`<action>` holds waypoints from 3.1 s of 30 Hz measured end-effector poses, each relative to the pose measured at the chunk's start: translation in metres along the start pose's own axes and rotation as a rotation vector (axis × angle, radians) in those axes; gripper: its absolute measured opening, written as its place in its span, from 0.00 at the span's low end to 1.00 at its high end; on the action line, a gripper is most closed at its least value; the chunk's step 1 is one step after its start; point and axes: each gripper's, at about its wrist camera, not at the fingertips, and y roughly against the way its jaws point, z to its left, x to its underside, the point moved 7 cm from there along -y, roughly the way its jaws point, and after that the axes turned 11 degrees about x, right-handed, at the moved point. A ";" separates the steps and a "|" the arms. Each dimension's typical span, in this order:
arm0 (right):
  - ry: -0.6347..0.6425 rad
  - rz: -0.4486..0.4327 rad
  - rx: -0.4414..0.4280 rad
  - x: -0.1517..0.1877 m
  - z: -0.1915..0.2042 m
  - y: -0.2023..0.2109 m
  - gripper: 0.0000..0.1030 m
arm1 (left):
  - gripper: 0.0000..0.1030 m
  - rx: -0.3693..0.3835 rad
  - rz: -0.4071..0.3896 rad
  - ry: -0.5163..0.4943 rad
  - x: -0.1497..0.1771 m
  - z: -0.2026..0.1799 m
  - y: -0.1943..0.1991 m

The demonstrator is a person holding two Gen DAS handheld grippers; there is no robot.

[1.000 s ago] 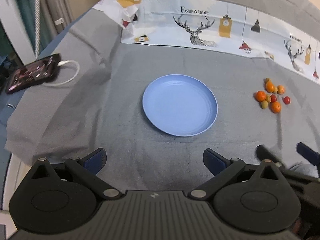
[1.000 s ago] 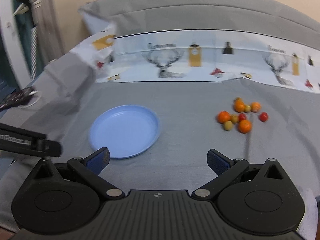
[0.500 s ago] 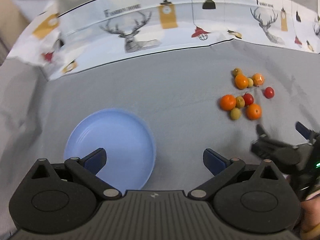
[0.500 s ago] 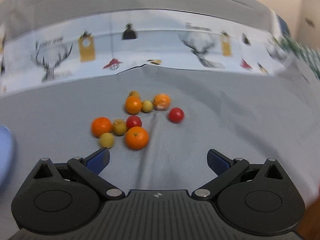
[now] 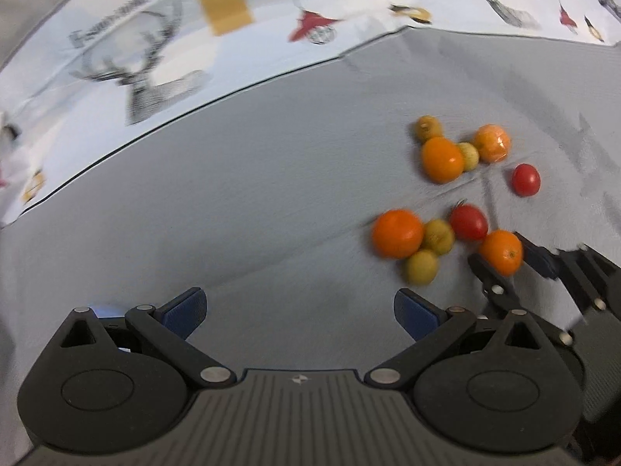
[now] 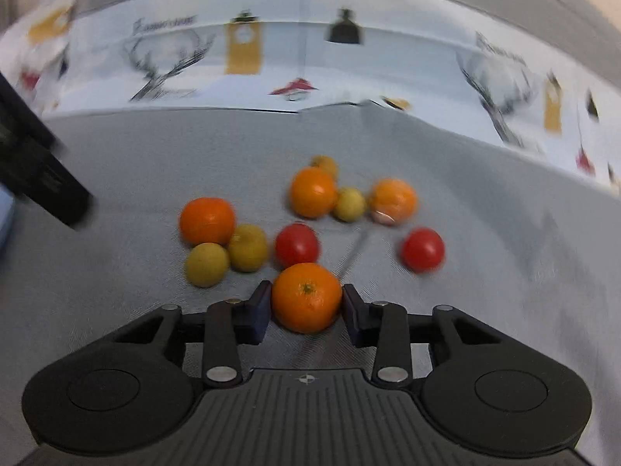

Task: Organize fruits
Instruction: 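Grasp a mandarin with the right tool while the left tool grasps another mandarin, then carry both mandarins to the blue plate and open both tools to release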

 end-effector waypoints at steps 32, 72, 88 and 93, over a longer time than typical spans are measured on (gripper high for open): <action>-0.242 0.044 0.136 -0.002 -0.042 -0.021 0.38 | 0.38 0.247 0.166 0.178 -0.046 0.012 -0.062; 0.032 -0.080 -0.379 0.018 0.166 0.338 0.38 | 0.38 0.030 -0.189 0.477 0.319 0.161 0.243; 0.074 -0.068 -0.331 0.019 0.170 0.333 0.38 | 0.38 0.056 -0.203 0.483 0.311 0.167 0.238; 0.094 -0.078 -0.306 0.014 0.174 0.324 0.38 | 0.38 0.050 -0.205 0.493 0.298 0.180 0.234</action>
